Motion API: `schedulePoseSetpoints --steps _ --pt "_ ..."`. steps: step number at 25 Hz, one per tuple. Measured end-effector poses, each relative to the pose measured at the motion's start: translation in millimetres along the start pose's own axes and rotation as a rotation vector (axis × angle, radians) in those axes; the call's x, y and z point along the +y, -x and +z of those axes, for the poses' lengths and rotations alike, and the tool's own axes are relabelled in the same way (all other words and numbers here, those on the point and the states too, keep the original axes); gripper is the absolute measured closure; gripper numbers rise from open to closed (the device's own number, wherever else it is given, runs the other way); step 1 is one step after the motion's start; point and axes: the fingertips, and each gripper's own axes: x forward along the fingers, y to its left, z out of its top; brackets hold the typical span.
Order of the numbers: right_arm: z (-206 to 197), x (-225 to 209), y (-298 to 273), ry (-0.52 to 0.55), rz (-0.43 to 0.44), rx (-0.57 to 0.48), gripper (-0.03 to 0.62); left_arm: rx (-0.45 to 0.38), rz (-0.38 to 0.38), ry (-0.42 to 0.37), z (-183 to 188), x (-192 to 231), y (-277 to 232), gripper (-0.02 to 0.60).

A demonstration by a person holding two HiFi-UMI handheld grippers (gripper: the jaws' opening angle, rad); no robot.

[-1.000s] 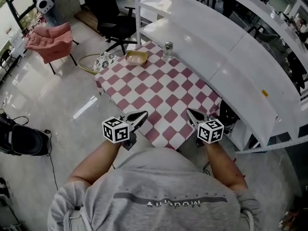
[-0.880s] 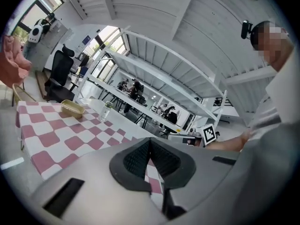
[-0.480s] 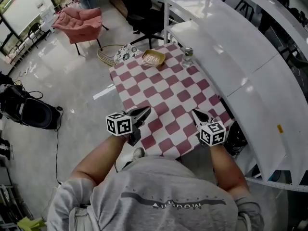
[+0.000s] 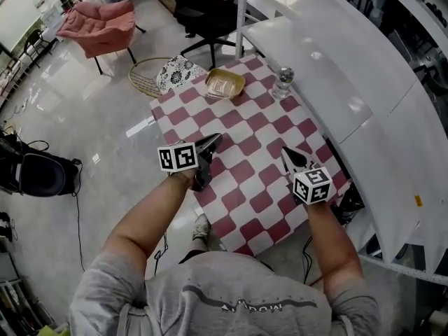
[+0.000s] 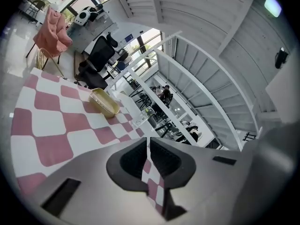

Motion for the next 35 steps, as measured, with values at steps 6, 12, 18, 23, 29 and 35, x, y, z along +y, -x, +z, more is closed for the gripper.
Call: schedulePoseSetpoints --steps 6,12,18,23,29,35 --pt "4.5 -16.8 -47.1 0.013 -0.003 -0.006 0.569 -0.016 0.071 0.051 23.3 54.9 -29.6 0.568" --pt "8.9 -22.5 -87.9 0.046 0.02 -0.005 0.569 -0.015 0.162 0.016 46.6 103.5 -53.6 0.476" --pt "5.2 -18.2 -114.2 0.074 0.048 0.011 0.569 -0.056 0.173 0.124 71.0 137.2 -70.3 0.401" --pt "1.3 -19.5 -128.9 0.086 0.064 0.023 0.569 -0.092 0.154 0.204 85.8 153.6 -91.4 0.374" --pt "1.0 -23.3 -138.7 0.11 0.074 0.026 0.569 -0.103 0.147 0.243 94.1 164.2 -115.7 0.373" --pt "-1.1 -23.9 -142.5 0.105 0.087 0.025 0.569 -0.146 0.16 0.318 101.1 182.2 -126.1 0.373"
